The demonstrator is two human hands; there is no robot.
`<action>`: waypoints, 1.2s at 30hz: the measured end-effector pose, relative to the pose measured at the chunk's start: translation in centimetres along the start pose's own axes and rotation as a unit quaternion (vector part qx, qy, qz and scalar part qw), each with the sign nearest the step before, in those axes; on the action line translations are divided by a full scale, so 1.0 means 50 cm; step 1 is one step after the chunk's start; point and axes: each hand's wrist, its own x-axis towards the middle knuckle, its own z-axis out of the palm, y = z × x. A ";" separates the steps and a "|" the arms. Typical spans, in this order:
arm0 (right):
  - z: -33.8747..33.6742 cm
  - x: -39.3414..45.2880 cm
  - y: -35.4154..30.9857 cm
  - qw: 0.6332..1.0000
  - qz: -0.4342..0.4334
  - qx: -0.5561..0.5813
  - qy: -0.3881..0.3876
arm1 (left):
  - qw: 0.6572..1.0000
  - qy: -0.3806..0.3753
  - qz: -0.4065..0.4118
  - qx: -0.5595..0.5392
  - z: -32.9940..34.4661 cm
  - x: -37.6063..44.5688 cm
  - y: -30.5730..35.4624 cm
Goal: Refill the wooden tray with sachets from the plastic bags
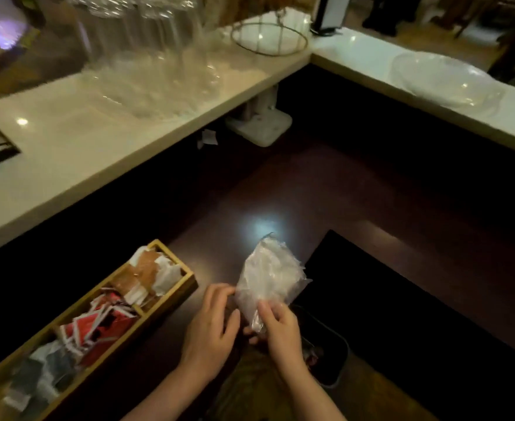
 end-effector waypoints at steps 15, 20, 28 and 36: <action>-0.263 0.194 0.360 0.921 0.312 0.174 0.157 | 0.943 -0.073 0.126 0.298 0.251 0.173 -0.045; -0.310 0.293 0.452 0.895 0.354 0.210 0.173 | 0.941 -0.070 0.122 0.307 0.257 0.174 -0.050; -0.373 0.314 0.496 0.901 0.376 0.146 0.162 | 0.937 -0.059 0.134 0.316 0.263 0.177 -0.047; -0.479 0.218 0.104 0.973 -0.051 0.109 0.199 | 0.936 -0.062 0.136 0.317 0.264 0.176 -0.049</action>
